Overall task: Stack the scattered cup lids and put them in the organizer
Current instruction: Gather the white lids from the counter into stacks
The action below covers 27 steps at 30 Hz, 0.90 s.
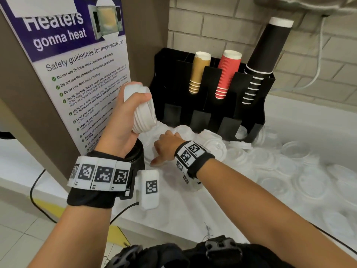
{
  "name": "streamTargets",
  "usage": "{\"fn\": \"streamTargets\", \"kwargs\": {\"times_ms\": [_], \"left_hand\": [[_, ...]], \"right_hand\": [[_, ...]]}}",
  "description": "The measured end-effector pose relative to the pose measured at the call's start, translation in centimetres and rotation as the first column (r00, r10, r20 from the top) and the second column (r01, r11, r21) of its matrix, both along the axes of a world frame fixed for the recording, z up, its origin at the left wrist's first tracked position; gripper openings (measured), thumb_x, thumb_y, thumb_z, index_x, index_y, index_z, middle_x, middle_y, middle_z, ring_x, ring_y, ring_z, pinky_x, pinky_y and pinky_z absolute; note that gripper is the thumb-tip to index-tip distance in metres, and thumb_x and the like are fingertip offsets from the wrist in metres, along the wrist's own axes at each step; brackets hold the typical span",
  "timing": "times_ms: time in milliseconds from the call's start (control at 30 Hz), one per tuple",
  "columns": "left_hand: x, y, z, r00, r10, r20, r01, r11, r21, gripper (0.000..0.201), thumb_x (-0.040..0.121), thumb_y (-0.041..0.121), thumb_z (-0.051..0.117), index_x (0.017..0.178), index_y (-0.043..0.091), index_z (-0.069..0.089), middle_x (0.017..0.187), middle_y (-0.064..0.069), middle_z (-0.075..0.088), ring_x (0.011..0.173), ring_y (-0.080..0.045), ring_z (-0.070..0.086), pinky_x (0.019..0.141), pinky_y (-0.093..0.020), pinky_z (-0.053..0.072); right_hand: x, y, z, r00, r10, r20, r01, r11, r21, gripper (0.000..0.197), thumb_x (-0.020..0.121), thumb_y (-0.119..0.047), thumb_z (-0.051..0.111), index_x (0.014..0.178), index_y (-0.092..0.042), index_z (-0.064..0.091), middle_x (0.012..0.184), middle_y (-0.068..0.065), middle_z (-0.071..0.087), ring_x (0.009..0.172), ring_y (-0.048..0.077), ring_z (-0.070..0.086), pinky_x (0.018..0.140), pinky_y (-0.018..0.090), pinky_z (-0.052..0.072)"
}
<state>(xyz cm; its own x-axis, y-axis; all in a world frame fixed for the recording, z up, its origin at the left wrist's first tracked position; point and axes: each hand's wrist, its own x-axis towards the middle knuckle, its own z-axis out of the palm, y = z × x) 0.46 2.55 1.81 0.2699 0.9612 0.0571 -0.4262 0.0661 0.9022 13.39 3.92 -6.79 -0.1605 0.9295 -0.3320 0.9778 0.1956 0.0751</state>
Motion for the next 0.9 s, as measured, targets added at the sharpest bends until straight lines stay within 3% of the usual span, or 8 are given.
{"fn": "streamTargets", "kwargs": {"times_ms": [133, 300, 367, 467, 533, 600, 733, 900], "left_hand": [[-0.2, 0.2, 0.0, 1.0, -0.014, 0.0, 0.014, 1.0, 0.0, 0.038, 0.069, 0.028, 0.063, 0.106, 0.031, 0.055, 0.102, 0.002, 0.055, 0.097, -0.017, 0.055, 0.076, -0.034, 0.045], [-0.3, 0.6, -0.2, 1.0, -0.018, 0.015, 0.018, 1.0, -0.002, 0.038, 0.071, 0.028, 0.062, 0.107, 0.03, 0.054, 0.097, 0.004, 0.056, 0.089, -0.014, 0.057, 0.073, -0.032, 0.046], [-0.1, 0.7, -0.5, 0.999, -0.02, 0.031, 0.02, 1.0, -0.004, 0.035, 0.072, 0.028, 0.06, 0.106, 0.029, 0.055, 0.094, 0.005, 0.057, 0.086, -0.012, 0.058, 0.072, -0.03, 0.047], [0.5, 0.5, -1.0, 0.998, -0.052, 0.035, 0.052, 0.999, -0.015, 0.035, 0.072, 0.029, 0.06, 0.107, 0.029, 0.056, 0.095, 0.005, 0.059, 0.086, -0.009, 0.061, 0.068, -0.026, 0.049], [1.2, 0.1, -1.4, 0.995, -0.103, -0.008, 0.102, 0.995, -0.016, 0.038, 0.071, 0.03, 0.06, 0.109, 0.032, 0.057, 0.105, 0.002, 0.058, 0.094, -0.012, 0.06, 0.073, -0.026, 0.049], [2.0, -0.5, -1.9, 0.984, -0.169, -0.063, 0.168, 0.986, -0.015, 0.042, 0.071, 0.031, 0.059, 0.113, 0.033, 0.056, 0.113, -0.002, 0.056, 0.102, -0.017, 0.056, 0.078, -0.029, 0.048], [3.7, -2.0, -3.0, 0.948, -0.28, -0.152, 0.284, 0.959, 0.001, 0.041, 0.074, 0.036, 0.062, 0.114, 0.035, 0.056, 0.112, 0.001, 0.059, 0.1, -0.016, 0.061, 0.073, -0.03, 0.05], [4.2, -2.5, -3.3, 0.933, -0.33, -0.142, 0.332, 0.943, -0.014, 0.047, 0.08, 0.042, 0.06, 0.124, 0.028, 0.053, 0.128, -0.013, 0.058, 0.117, -0.03, 0.059, 0.092, -0.047, 0.049]], "right_hand": [[-0.3, 0.1, -0.1, 0.998, -0.019, -0.055, 0.021, 0.999, 0.029, 0.059, 0.079, -0.056, 0.064, 0.12, -0.017, 0.049, 0.113, 0.004, 0.054, 0.12, 0.027, 0.038, 0.1, 0.044, 0.029], [2.5, -1.0, 3.1, 0.852, -0.211, -0.478, 0.202, 0.977, -0.071, 0.072, 0.079, -0.049, 0.067, 0.135, -0.026, 0.029, 0.118, 0.005, 0.048, 0.104, 0.024, 0.049, 0.087, 0.037, 0.045], [4.4, -2.1, 4.1, 0.695, -0.276, -0.664, 0.299, 0.951, -0.083, 0.068, 0.082, -0.049, 0.063, 0.139, -0.032, 0.03, 0.122, 0.007, 0.049, 0.105, 0.023, 0.053, 0.086, 0.034, 0.045], [6.4, -4.8, 4.1, 0.305, -0.256, -0.917, 0.394, 0.911, -0.123, 0.052, 0.082, -0.047, 0.056, 0.132, -0.039, 0.043, 0.113, 0.001, 0.06, 0.102, 0.019, 0.06, 0.085, 0.029, 0.049], [7.2, -6.3, 3.6, 0.055, -0.193, -0.98, 0.417, 0.896, -0.153, 0.038, 0.085, -0.036, 0.052, 0.123, -0.039, 0.052, 0.104, -0.005, 0.064, 0.096, 0.014, 0.062, 0.086, 0.03, 0.051], [7.3, -7.2, 3.4, -0.089, -0.137, -0.987, 0.435, 0.886, -0.162, 0.033, 0.088, -0.024, 0.049, 0.118, -0.038, 0.055, 0.096, -0.009, 0.067, 0.089, 0.011, 0.064, 0.084, 0.031, 0.051], [6.7, -8.7, 4.1, -0.083, -0.038, -0.996, 0.435, 0.898, -0.07, 0.047, 0.078, -0.026, 0.059, 0.125, -0.03, 0.053, 0.106, 0.002, 0.066, 0.101, 0.022, 0.064, 0.085, 0.038, 0.056], [6.2, -9.9, 4.6, -0.043, 0.036, -0.998, 0.414, 0.91, 0.015, 0.057, 0.076, -0.023, 0.069, 0.129, -0.033, 0.052, 0.121, 0.011, 0.06, 0.111, 0.03, 0.059, 0.093, 0.052, 0.052]]}}
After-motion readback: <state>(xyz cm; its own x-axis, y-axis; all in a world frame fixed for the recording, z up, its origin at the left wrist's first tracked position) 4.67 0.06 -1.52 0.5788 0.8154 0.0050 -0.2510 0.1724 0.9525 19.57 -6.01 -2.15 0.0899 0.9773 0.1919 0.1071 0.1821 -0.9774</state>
